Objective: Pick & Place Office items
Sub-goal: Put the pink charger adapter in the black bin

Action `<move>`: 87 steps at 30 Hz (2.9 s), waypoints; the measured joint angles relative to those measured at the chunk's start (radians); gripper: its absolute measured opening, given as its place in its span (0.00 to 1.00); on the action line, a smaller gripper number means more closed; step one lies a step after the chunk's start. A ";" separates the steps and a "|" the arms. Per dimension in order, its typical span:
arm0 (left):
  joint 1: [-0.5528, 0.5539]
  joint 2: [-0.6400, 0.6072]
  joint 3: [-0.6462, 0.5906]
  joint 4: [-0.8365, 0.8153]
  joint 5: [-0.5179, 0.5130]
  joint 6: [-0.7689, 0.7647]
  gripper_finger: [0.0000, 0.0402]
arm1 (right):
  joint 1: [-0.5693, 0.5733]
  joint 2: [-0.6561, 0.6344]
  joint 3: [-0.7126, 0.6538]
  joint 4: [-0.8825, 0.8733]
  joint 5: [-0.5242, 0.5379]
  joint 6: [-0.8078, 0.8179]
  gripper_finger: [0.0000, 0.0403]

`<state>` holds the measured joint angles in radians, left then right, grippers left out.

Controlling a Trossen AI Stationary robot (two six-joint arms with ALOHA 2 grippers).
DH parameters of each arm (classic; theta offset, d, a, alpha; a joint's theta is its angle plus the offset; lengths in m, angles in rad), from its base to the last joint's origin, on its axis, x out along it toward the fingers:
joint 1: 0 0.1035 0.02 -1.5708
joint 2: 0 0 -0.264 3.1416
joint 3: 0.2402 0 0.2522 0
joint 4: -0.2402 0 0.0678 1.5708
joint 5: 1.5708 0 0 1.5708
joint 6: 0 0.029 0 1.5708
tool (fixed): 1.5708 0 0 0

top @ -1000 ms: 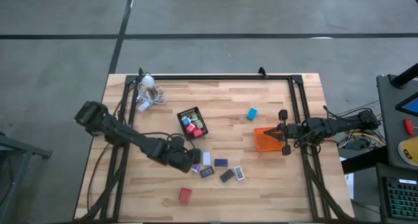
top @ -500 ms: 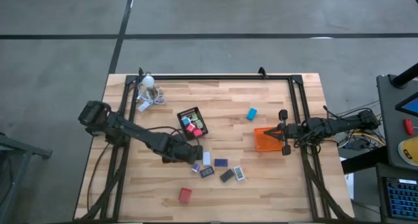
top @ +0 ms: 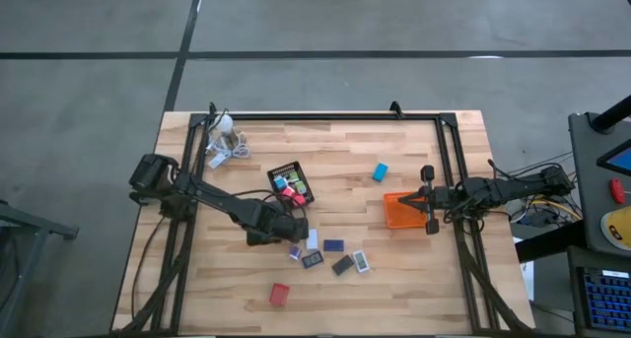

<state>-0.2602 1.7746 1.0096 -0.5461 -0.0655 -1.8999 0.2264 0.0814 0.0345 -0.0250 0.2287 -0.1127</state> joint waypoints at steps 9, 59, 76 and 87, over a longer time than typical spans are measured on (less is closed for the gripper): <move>0.010 0.006 0.000 0.004 0.018 0.000 0.58 | 0.000 0.000 0.000 0.000 0.000 0.000 0.02; 0.273 -0.173 0.083 -0.079 -0.215 0.787 0.37 | 0.000 0.000 0.000 0.000 0.000 0.000 0.02; 0.310 -0.066 0.082 -0.022 -0.116 0.918 0.37 | 0.000 0.000 0.000 0.000 0.000 0.000 0.02; 0.310 -0.054 0.082 -0.023 -0.094 0.928 0.37 | 0.000 0.000 0.000 0.000 0.000 0.000 0.02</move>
<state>0.0494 1.7206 1.0920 -0.5686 -0.1597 -0.9718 0.2266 0.0814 0.0347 -0.0254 0.2291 -0.1127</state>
